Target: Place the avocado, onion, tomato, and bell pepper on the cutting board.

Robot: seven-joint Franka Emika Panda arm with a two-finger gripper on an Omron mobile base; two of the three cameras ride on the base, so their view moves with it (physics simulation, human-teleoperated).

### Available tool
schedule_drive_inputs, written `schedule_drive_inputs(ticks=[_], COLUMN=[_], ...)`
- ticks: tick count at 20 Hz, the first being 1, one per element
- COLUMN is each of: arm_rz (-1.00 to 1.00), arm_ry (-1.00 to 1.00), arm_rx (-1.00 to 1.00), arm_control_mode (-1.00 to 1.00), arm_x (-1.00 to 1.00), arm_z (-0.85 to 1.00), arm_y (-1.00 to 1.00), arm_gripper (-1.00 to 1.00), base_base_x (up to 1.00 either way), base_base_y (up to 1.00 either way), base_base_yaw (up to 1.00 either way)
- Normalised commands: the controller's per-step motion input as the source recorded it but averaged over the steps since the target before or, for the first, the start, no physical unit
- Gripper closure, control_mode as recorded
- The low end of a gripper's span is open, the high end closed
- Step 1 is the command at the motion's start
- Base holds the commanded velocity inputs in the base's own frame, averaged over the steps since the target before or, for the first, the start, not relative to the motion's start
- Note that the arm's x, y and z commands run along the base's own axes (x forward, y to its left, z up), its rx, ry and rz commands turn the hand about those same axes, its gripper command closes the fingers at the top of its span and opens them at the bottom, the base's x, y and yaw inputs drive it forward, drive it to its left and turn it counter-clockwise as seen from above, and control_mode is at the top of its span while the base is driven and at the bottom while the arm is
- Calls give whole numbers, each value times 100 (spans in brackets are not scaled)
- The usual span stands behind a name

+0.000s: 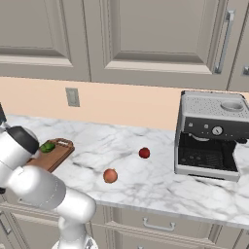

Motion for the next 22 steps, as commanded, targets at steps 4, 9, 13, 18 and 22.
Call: schedule_drive_inputs(ticks=[4,9,13,18,22], arm_rz=[-9,-10,-9,-7,-6], arm_ry=[7,6,1,-1,-4], arm_rx=[0,0,0,0,0], arm_control_mode=[-100,-100,-100,-100,-100], arm_x=[-14,-11,-7,-7,0], arm_z=[-12,-7,16,39,55], arm_y=[-47,-35,-8,3,10], arm_gripper=[-100,-100,-100,-100,-100], base_base_x=[0,0,0,0,0], base_base_y=[0,0,0,0,0], base_base_yaw=[0,0,0,0,0])
